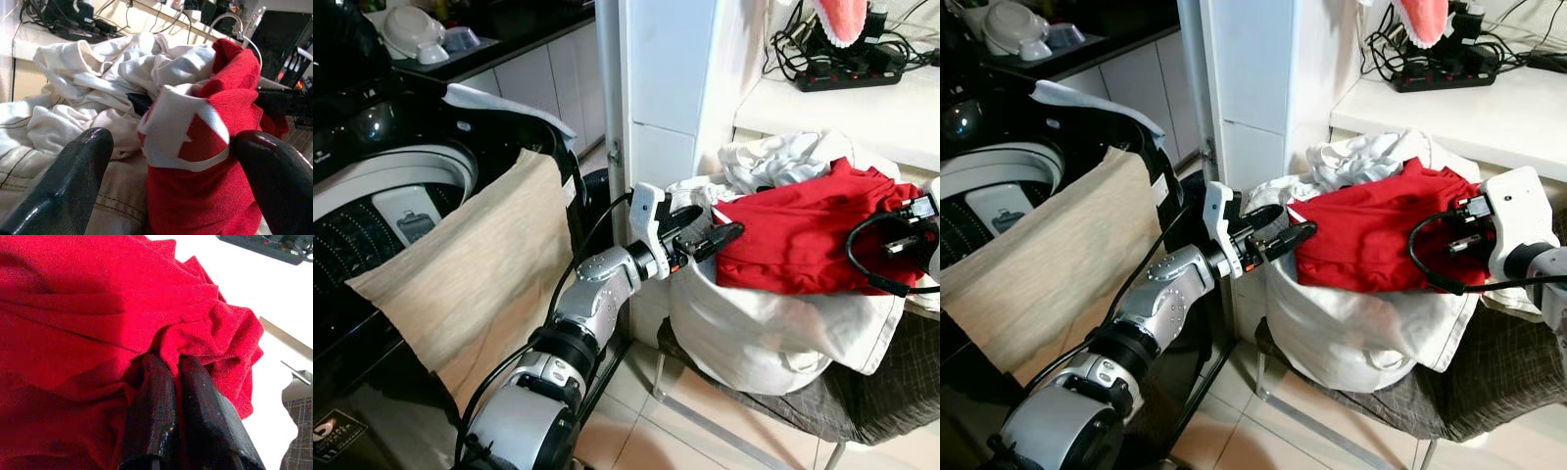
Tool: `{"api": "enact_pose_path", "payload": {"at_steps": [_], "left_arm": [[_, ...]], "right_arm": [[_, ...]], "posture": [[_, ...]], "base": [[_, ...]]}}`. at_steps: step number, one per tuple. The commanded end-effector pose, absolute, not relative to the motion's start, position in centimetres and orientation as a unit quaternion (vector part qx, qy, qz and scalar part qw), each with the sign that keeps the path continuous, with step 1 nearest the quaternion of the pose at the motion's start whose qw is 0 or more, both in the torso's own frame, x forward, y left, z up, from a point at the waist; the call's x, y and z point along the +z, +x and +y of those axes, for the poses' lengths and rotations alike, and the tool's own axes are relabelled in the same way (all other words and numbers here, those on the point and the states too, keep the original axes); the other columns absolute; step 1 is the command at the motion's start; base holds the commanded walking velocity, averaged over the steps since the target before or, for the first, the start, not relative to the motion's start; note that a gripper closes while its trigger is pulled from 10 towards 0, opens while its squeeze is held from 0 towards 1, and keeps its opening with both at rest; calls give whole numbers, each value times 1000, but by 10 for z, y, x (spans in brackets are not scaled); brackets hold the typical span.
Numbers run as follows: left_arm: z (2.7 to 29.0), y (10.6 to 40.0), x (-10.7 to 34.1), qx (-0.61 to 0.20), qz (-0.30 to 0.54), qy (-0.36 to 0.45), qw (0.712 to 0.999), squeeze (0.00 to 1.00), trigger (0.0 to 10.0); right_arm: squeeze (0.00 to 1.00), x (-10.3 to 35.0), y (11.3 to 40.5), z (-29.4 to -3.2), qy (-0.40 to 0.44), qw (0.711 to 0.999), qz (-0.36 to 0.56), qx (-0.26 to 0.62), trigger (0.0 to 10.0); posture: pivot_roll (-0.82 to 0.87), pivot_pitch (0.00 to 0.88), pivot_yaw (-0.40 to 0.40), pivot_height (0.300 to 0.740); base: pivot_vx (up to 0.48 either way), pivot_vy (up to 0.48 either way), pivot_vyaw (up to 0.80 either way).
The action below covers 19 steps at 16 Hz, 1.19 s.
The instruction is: Clothes washing
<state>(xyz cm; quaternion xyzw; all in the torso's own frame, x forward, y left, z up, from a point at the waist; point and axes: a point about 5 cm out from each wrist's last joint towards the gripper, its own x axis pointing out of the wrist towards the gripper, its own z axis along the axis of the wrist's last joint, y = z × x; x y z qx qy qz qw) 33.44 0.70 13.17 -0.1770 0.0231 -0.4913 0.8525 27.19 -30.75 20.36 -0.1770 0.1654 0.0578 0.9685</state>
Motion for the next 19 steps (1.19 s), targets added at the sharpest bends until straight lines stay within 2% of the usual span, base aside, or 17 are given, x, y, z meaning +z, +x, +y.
{"api": "enact_pose_path", "payload": {"at_steps": [1,5,6,7,12,17,19], "left_arm": [[-34,320,139,-527,18,-201,826,0,10000],[-55,307,140,-559,8,-214,801,0,10000],[-57,307,138,-549,18,-218,807,0,1608],[-57,308,137,-542,22,-219,811,0,0],[-58,311,140,-529,26,-270,804,0,0],[-59,310,141,-531,23,-267,804,0,0],[-61,309,142,-539,22,-279,795,0,0]], "right_arm": [[0,213,275,-303,-188,970,144,58,0],[0,211,278,-292,-187,969,143,78,0],[0,210,278,-290,-186,969,142,80,0],[0,210,278,-289,-185,969,141,83,0],[0,209,280,-280,-181,969,138,95,0],[0,209,281,-279,-180,969,138,98,0],[0,210,281,-278,-180,969,137,98,0]], "posture": [[-195,0,81,740],[-202,0,87,740],[-204,0,90,740],[-204,0,90,740],[-199,0,87,740],[-198,0,87,740],[-198,0,88,740]], "base": [[0,0,0],[0,0,0],[0,0,0],[0,0,0],[0,0,0],[0,0,0],[0,0,0]]}}
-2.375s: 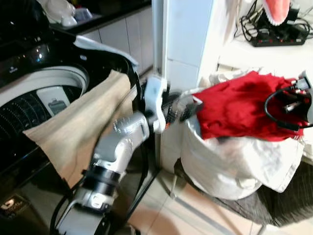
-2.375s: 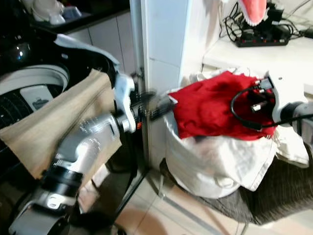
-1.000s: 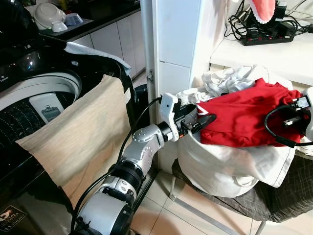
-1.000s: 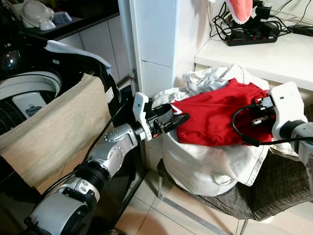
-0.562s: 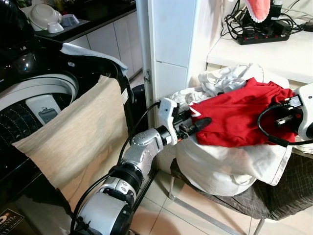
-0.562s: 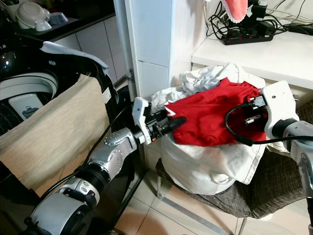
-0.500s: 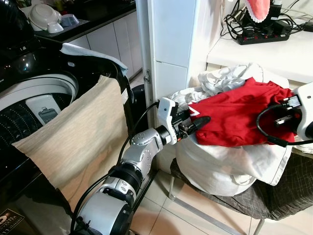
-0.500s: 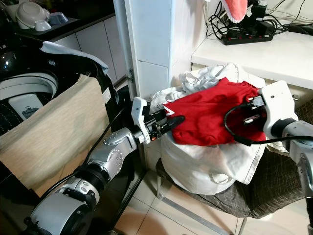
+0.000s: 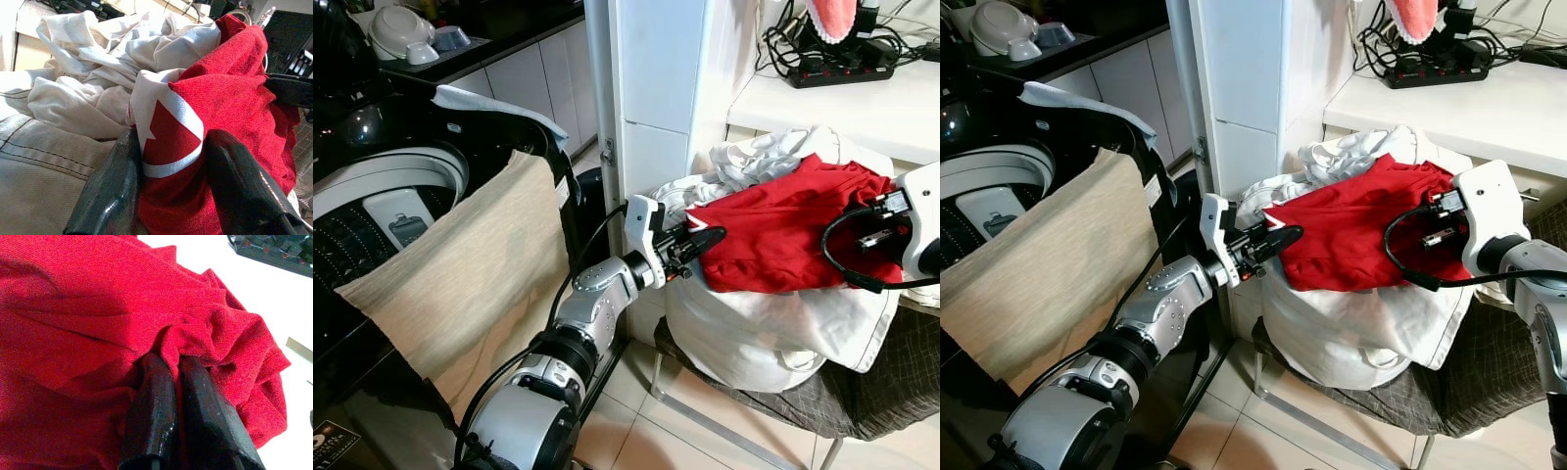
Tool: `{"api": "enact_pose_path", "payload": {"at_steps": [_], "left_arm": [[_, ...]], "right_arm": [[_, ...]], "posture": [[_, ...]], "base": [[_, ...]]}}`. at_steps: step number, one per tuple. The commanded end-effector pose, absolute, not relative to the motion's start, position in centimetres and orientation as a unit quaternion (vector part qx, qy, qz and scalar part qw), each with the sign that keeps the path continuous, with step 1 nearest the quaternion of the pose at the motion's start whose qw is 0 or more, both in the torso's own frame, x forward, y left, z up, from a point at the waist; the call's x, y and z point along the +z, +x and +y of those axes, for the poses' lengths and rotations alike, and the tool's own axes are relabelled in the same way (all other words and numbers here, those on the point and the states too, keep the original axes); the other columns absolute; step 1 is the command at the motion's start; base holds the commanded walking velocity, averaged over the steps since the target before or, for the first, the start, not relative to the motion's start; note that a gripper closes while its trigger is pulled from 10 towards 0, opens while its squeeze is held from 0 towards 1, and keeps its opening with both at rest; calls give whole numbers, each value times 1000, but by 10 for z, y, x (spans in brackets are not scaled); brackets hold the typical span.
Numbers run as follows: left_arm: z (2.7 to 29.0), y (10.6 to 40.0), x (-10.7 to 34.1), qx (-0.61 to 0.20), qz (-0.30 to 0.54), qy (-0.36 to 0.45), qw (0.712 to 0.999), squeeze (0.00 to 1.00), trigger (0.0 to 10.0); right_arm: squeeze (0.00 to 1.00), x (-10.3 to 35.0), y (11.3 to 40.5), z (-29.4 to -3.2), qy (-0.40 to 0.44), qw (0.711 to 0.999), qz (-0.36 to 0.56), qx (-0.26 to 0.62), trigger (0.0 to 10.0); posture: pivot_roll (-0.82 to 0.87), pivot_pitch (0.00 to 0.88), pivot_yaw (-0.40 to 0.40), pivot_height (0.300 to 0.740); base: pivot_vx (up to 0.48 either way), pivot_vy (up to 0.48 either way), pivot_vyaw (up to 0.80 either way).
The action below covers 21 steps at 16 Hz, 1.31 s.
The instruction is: Clothes washing
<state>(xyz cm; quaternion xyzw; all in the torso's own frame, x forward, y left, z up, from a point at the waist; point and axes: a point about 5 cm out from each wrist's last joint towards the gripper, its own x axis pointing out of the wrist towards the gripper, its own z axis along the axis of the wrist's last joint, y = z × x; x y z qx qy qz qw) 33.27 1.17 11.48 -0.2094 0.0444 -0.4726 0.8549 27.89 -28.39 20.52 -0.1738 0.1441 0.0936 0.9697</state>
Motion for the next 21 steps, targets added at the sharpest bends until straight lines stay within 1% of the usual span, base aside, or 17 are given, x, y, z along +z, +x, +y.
{"api": "enact_pose_path", "payload": {"at_steps": [1,4,5,6,7,11,16,19,21], "left_arm": [[-62,308,142,-540,22,-280,793,0,0],[-62,308,143,-542,22,-283,791,0,0],[-61,309,143,-539,22,-288,792,0,0],[-61,309,143,-537,22,-289,792,0,0],[-60,310,144,-536,21,-291,792,0,0],[-59,311,145,-535,19,-298,791,0,0],[-55,314,145,-527,18,-301,795,0,0],[-52,317,147,-520,17,-302,799,0,0],[-40,329,157,-494,-7,-296,818,0,0]], "right_arm": [[0,210,281,-278,-180,969,137,98,0],[0,210,281,-279,-181,969,137,95,0],[906,210,281,-278,-190,968,135,95,10000],[906,210,281,-277,-179,969,134,103,10000],[1000,211,280,-276,-174,970,133,109,10000],[1000,214,280,-275,-177,970,127,110,10000],[1000,231,273,-272,-168,973,83,135,10000],[1000,242,264,-269,-155,971,61,170,10000],[1000,258,244,-254,-135,956,17,262,10000]], "posture": [[-198,0,89,740],[-198,0,90,740],[-198,0,91,740],[-198,0,91,740],[-198,0,92,740],[-198,0,94,740],[-190,0,100,740],[-190,0,108,740],[-193,0,115,740]], "base": [[0,0,0],[0,0,0],[0,0,0],[0,0,0],[0,0,0],[0,0,0],[0,0,0],[0,0,0],[0,0,0]]}}
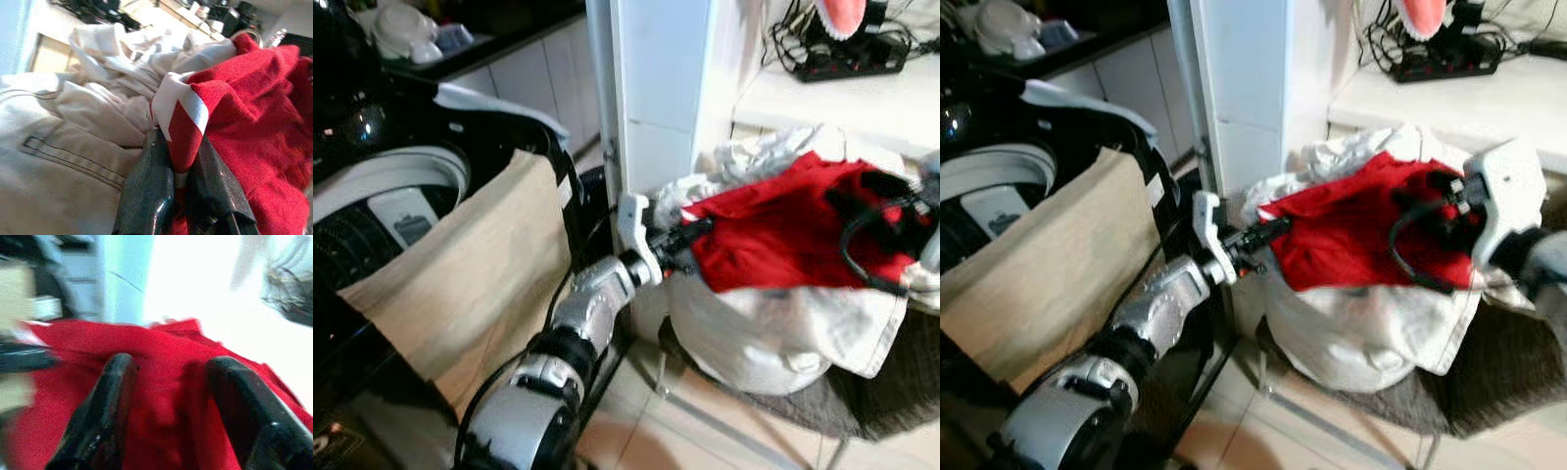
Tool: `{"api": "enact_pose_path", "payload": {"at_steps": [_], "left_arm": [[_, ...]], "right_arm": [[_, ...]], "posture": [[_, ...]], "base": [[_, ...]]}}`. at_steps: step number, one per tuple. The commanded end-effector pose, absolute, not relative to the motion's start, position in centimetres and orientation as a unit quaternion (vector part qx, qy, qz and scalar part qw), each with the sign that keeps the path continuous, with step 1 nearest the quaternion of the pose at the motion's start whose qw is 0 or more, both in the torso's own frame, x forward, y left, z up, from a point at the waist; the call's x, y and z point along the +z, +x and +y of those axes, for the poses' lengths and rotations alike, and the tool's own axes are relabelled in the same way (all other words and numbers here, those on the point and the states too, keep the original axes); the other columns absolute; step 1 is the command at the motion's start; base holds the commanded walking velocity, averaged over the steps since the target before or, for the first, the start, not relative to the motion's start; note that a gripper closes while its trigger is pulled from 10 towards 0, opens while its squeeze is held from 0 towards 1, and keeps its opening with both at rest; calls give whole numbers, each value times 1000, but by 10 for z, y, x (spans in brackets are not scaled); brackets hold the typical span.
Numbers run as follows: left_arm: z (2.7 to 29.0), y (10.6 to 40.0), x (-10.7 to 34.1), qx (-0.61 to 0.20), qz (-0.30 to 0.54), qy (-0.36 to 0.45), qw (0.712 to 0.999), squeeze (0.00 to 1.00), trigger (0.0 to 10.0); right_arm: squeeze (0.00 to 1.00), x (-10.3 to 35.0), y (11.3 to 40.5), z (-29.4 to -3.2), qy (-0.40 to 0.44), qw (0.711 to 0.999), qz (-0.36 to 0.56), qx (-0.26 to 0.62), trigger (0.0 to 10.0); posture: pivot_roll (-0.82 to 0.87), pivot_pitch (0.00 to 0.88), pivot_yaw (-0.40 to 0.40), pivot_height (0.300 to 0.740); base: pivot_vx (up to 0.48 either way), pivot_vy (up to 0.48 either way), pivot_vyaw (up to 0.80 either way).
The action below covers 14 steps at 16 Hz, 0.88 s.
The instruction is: Clothes washing
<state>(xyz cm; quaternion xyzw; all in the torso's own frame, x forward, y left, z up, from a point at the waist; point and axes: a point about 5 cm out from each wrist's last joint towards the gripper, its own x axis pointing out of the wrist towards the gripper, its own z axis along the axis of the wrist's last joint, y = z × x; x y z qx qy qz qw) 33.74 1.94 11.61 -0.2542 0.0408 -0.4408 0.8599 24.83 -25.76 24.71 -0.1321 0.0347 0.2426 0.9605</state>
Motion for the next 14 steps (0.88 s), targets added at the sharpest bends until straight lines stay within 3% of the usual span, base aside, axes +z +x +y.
{"api": "enact_pose_path", "payload": {"at_steps": [1,2,3,4,7,8,9,10,11,12,13,14], "left_arm": [[-35,334,163,-486,-18,-292,824,0,0],[-26,342,173,-472,-38,-287,833,0,0],[-20,348,182,-466,-55,-280,838,0,0],[-1,360,212,-465,-108,-243,845,0,0],[36,367,269,-482,-194,-178,836,0,0],[60,369,300,-477,-234,-131,837,0,0],[94,378,332,-436,-258,-40,861,0,0],[112,383,345,-406,-257,2,877,0,0],[146,390,367,-335,-244,86,906,0,0],[160,391,376,-300,-237,120,916,0,0],[206,397,386,-131,-188,253,940,0,0],[223,397,389,-65,-173,292,939,0,0]], "right_arm": [[1000,262,242,-254,-135,956,4,260,10000],[1000,268,241,-254,-129,959,-15,251,10000],[443,273,240,-252,-118,960,-33,253,10000],[0,284,237,-248,-84,959,-74,259,10000],[0,287,235,-246,-87,959,-83,258,10000],[0,283,236,-244,-100,958,-72,259,10000],[0,280,238,-239,-100,956,-66,267,10000],[0,278,239,-236,-101,955,-62,271,10000],[0,274,242,-229,-103,953,-54,278,10000],[0,272,243,-226,-105,953,-52,280,10000],[0,267,249,-218,-105,952,-50,284,10000],[0,266,250,-214,-106,951,-50,286,10000]], "posture": [[-193,0,115,740],[-190,0,119,740],[-188,0,121,740],[-189,0,124,740],[-179,0,125,740],[-179,0,125,740],[-166,0,119,740],[-156,0,114,740],[-148,0,115,740],[-145,0,115,740],[-142,0,116,740],[-139,0,116,740]], "base": [[0,0,0],[0,0,0],[0,0,0],[0,0,0],[0,0,0],[0,0,0],[0,0,0],[0,0,0],[0,0,0],[0,0,0],[0,0,0],[0,0,0]]}}
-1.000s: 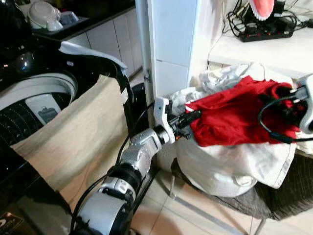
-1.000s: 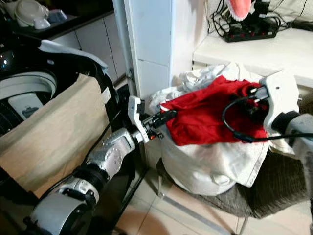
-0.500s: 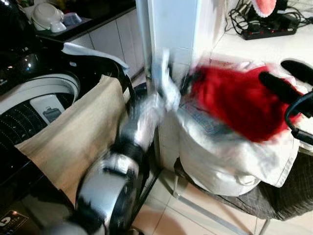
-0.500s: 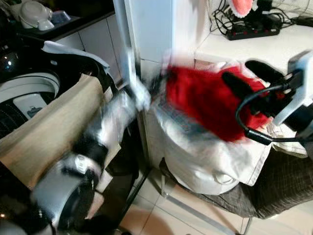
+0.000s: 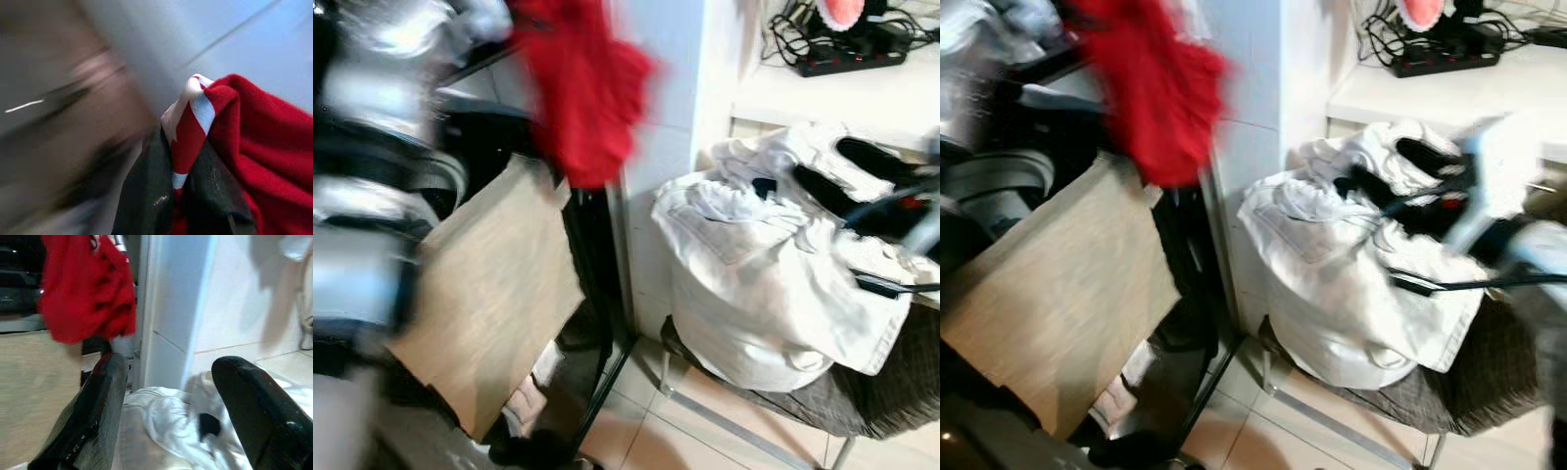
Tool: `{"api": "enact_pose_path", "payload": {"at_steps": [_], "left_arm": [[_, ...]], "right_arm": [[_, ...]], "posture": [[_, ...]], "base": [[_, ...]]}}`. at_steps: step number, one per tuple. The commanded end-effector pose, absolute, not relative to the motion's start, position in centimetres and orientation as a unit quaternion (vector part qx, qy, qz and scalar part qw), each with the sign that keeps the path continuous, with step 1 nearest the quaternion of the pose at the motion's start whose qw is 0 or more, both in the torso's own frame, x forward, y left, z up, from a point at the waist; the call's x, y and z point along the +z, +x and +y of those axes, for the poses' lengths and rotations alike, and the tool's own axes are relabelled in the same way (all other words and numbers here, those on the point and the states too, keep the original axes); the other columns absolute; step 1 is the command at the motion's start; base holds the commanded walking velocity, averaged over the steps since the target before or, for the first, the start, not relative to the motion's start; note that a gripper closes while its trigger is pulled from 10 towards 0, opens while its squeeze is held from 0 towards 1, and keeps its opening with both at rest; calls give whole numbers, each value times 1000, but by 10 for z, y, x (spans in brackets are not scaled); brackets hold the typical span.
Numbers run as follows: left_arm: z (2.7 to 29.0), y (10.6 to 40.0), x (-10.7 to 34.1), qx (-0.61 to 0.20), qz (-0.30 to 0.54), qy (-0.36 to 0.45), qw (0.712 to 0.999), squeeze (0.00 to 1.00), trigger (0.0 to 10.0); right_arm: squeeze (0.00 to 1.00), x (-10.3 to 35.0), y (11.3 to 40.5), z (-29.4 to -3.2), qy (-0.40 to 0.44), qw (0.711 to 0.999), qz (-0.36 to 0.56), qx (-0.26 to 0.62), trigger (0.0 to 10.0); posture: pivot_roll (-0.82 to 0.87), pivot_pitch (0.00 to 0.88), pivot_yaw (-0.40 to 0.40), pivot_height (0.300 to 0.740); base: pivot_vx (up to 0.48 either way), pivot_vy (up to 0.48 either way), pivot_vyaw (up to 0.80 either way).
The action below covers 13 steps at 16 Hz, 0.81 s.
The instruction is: Clothes washing
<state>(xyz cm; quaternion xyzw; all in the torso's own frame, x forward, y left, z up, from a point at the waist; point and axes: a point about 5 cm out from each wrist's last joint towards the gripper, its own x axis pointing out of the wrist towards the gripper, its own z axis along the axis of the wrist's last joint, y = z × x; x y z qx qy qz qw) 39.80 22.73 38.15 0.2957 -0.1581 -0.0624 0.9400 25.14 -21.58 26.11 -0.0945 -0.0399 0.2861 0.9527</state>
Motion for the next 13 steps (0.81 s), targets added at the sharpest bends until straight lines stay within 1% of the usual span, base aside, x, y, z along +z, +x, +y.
{"api": "enact_pose_path", "payload": {"at_steps": [1,2,3,4,5,6,7,8,9,10,11,12,13], "left_arm": [[253,395,391,60,-150,348,923,0,0],[268,395,386,124,-135,364,913,0,0],[271,396,378,143,-124,368,911,0,0],[274,400,359,170,-98,379,905,0,0],[274,402,349,176,-87,369,908,0,0],[277,405,321,201,-53,328,921,0,0],[282,404,301,220,-21,314,923,0,2196],[291,400,267,255,30,244,935,0,9804],[301,392,239,293,70,151,942,0,10000],[304,386,212,298,105,85,945,0,10000],[304,383,196,297,122,29,947,0,10000],[303,381,189,297,128,-18,946,1000,10000],[303,379,182,304,137,-37,942,1000,10000]], "right_arm": [[0,262,253,-206,-106,949,-52,293,10000],[0,259,254,-199,-106,947,-52,299,10000],[0,257,255,-196,-106,946,-50,301,10000],[0,254,257,-191,-107,946,-49,303,10000],[0,253,258,-189,-107,946,-47,303,10000],[0,250,259,-184,-108,946,-42,302,10000],[0,247,259,-181,-109,947,-37,300,10000],[0,244,259,-176,-109,947,-29,301,10000],[0,241,258,-174,-107,947,-24,301,10000],[0,239,255,-172,-103,946,-18,307,10000],[0,238,253,-171,-101,944,-14,314,10000],[0,237,252,-169,-101,942,-13,319,10000],[0,236,250,-167,-101,939,-10,327,10000]], "posture": [[-137,0,115,740],[-138,0,116,740],[-138,0,116,740],[-146,0,119,740],[-146,0,119,740],[-162,0,125,740],[-167,0,128,740],[-177,0,134,740],[-181,0,137,740],[-184,0,134,740],[-185,0,131,740],[-185,0,130,740],[-181,0,127,740]], "base": [[0,0,0],[0,0,0],[0,0,0],[0,0,0],[0,0,0],[0,0,0],[0,0,0],[0,0,0],[0,0,0],[0,0,0],[0,0,0],[0,0,0],[0,0,0]]}}
